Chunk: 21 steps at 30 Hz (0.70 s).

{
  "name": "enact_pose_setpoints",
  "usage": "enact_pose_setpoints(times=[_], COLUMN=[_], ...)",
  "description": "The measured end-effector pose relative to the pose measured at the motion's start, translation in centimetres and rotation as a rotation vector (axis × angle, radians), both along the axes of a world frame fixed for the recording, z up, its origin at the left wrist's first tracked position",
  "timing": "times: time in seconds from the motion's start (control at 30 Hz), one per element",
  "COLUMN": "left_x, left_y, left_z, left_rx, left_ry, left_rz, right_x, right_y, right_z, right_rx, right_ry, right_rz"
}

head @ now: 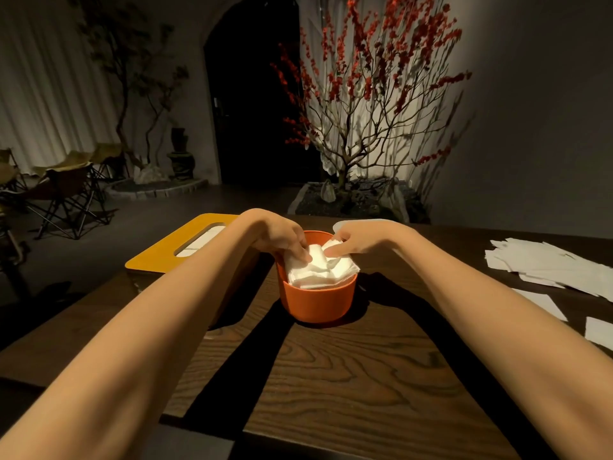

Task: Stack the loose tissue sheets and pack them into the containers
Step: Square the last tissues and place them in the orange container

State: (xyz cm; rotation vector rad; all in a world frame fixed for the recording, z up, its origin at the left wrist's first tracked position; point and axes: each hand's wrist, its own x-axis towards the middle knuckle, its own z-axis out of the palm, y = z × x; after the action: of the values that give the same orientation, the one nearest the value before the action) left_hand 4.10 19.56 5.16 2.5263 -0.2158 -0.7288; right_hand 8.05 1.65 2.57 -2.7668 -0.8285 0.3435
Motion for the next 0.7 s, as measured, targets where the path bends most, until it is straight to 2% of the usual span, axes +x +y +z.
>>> enact_pose_setpoints(times=[0.27,0.43,0.57,0.7], left_x=[1.0,0.7,0.3,-0.5], left_y=[-1.7,-2.6,-2.2,-1.7], left_z=[-1.9,-3.3,-3.3,-2.4], left_rx=[0.410,0.623,0.537,0.389], left_ry=[0.030,-0.075,-0.111,-0.214], left_rz=[-0.106,-0.237,-0.195,-0.143], right_x=[-0.6,-0.2,-0.2,-0.4], right_y=[0.8,1.5,1.7,1.2], right_z=[-0.4,-1.6,-1.9,-1.9], right_rx=[-0.117,-0.176,-0.179,-0.236], right_ry=[0.165,0.191,0.120,-0.286], right_rz=[-0.001,-0.068,-0.089,-0.050])
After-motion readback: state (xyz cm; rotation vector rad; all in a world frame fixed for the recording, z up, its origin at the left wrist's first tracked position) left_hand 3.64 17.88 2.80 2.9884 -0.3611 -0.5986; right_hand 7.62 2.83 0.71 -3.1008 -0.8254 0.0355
